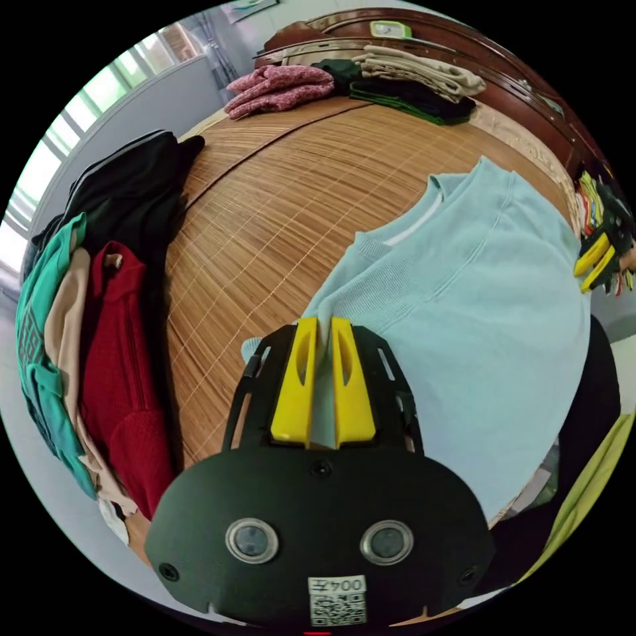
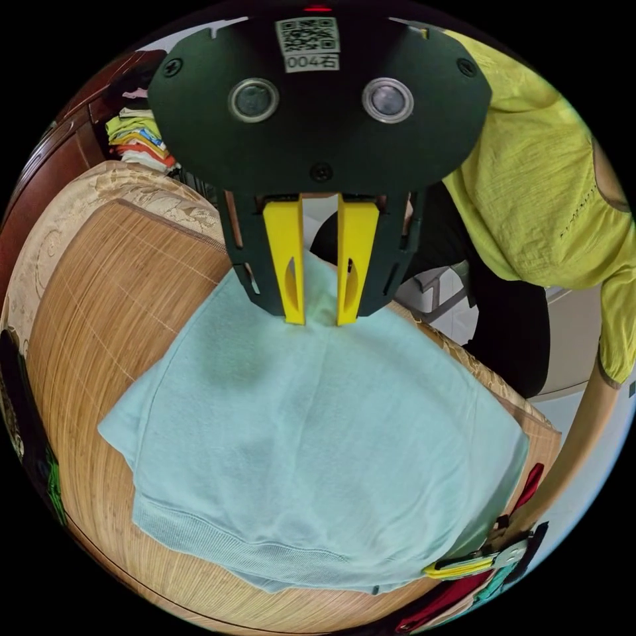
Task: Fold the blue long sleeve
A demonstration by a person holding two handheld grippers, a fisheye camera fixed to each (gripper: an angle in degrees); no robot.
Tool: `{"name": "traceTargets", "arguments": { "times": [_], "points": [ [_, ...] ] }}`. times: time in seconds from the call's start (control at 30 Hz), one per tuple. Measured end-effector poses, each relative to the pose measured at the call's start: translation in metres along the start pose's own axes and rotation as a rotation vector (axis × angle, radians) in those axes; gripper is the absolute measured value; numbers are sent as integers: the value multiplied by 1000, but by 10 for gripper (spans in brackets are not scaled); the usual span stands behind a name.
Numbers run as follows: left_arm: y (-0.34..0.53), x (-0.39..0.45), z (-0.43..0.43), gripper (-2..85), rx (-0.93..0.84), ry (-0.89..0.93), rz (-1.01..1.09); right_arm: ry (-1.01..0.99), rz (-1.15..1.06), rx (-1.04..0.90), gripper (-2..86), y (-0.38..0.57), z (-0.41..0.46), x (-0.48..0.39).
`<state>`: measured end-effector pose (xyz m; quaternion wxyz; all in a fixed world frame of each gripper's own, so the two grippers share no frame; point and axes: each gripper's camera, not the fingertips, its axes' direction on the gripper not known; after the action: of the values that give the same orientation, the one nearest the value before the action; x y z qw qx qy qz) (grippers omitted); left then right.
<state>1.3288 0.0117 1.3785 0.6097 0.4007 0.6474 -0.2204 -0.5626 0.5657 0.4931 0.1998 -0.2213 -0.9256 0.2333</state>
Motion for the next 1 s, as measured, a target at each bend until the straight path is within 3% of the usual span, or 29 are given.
{"name": "traceTargets", "arguments": {
  "times": [0.2, 0.37, 0.5, 0.57, 0.63, 1.0],
  "points": [
    [16, -19, -46, 45, 135, -67, -141, 43, -27, 7, 74, -3, 23, -11],
    [25, -16, -52, 70, 107, -16, -63, 29, -28, 19, 110, -2, 29, -20],
    [27, -4, -43, 75, 87, 18, -1, 5, -115, 268, 111, 1, -22, -30],
    [25, -2, -35, 76, 67, 26, 8, 88, -173, 419, 112, -18, -45, -35],
    [23, 1, -28, 77, 61, 32, 12, 206, -229, 454, 107, -45, -49, -45],
    [19, 4, -15, 77, 9, 26, 86, 315, -357, 291, 116, -204, -16, -57]
  ]
}}
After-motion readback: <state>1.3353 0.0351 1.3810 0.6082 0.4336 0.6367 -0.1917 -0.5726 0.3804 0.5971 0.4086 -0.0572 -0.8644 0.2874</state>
